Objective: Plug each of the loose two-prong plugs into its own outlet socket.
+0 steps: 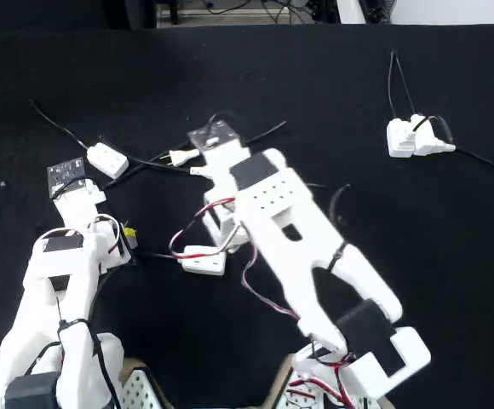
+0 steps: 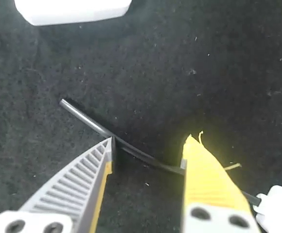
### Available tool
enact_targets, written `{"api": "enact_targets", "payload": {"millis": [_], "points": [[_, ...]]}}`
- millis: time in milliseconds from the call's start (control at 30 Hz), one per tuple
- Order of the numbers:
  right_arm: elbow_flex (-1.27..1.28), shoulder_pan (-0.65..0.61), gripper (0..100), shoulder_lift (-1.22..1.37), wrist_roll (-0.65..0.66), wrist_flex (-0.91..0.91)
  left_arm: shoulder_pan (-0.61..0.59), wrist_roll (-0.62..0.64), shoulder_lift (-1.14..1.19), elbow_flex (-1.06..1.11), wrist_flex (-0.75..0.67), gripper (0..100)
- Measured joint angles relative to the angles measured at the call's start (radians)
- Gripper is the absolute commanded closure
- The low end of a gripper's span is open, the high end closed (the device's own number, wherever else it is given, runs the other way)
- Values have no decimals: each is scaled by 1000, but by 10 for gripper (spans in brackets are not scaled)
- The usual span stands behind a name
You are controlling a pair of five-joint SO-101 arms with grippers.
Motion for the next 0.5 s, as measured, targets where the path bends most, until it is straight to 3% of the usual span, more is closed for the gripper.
{"api": "enact_targets", "payload": {"millis": [500], "points": [[-98, -52, 988, 8, -75, 115, 0, 0, 0, 0, 0, 766]]}}
